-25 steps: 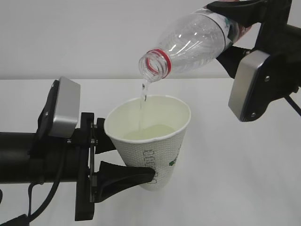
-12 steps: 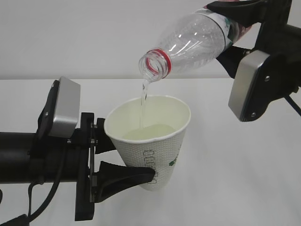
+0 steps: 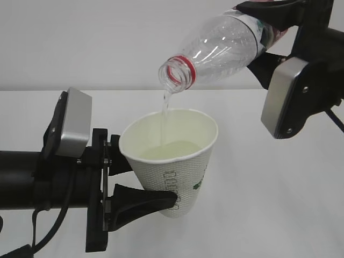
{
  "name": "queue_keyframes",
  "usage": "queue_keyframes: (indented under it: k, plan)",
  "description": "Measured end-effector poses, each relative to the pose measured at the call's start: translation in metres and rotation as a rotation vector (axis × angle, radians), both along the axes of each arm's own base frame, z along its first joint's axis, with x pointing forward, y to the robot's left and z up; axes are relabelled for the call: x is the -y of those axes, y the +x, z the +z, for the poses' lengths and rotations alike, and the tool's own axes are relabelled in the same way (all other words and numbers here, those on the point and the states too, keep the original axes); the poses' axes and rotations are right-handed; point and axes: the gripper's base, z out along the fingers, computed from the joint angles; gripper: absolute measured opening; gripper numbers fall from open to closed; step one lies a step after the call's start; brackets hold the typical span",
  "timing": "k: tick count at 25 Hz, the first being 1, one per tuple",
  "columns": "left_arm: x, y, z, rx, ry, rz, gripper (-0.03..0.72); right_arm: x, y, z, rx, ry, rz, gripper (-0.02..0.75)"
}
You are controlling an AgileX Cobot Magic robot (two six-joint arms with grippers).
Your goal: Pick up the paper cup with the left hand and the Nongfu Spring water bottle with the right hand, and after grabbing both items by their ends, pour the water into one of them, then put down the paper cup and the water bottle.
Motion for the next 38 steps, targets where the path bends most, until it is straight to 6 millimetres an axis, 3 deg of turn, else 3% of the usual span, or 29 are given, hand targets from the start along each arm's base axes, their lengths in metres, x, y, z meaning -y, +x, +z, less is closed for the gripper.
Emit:
queue_keyframes:
  k: [38]
  plan:
    - [0.0000, 0.0000, 0.0000, 0.000, 0.000, 0.000, 0.445, 0.0004, 0.0003, 0.0003, 0.008, -0.005, -0.005, 0.450]
